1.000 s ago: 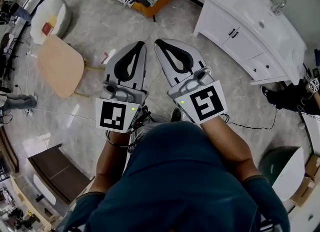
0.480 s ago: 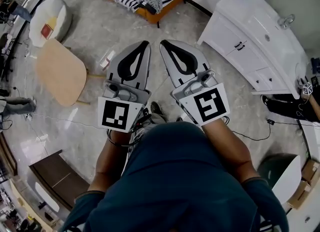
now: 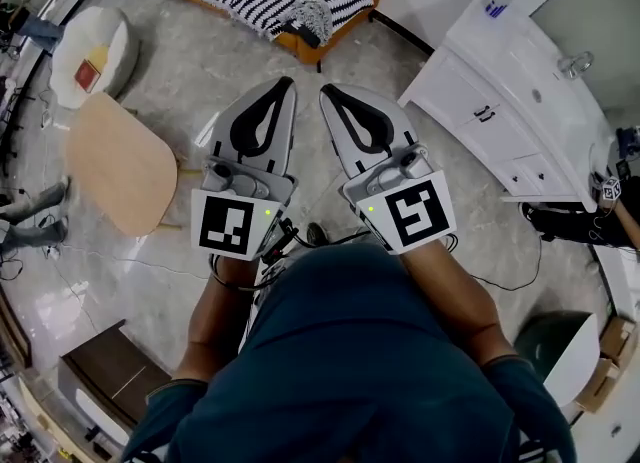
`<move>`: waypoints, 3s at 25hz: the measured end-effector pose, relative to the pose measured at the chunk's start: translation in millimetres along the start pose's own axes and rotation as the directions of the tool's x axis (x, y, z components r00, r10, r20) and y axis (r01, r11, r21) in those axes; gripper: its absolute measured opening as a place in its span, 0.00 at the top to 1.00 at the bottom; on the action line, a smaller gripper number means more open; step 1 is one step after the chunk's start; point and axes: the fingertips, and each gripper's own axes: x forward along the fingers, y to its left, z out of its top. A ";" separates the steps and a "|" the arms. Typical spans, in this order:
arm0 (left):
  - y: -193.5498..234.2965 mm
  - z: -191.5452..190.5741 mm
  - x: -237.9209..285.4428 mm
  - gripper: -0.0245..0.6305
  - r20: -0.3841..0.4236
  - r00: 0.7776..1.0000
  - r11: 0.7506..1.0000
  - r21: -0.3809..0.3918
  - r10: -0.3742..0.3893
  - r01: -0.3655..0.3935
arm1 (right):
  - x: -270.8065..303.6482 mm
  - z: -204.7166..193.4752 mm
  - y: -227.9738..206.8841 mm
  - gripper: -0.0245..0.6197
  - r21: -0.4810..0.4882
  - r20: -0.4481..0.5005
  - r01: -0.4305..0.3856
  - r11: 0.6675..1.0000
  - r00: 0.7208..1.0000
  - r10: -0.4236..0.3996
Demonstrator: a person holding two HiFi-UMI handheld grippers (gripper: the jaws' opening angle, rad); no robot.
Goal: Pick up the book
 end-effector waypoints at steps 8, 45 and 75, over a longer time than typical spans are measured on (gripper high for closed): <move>27.9 -26.9 43.6 0.96 -0.058 0.998 1.000 -0.020 0.018 -0.019 | 39.8 -15.4 -39.4 0.94 0.011 -0.010 -0.015 1.000 1.000 0.015; 204.6 -80.3 214.2 0.96 -0.052 0.999 1.000 0.019 0.013 -0.012 | 265.1 -48.6 -174.7 0.94 -0.004 0.025 -0.024 1.000 0.999 0.024; 333.1 -138.8 379.0 0.96 -0.073 0.980 0.982 0.048 0.183 -0.180 | 429.5 -96.5 -308.9 0.94 0.024 0.030 -0.187 0.982 0.982 0.186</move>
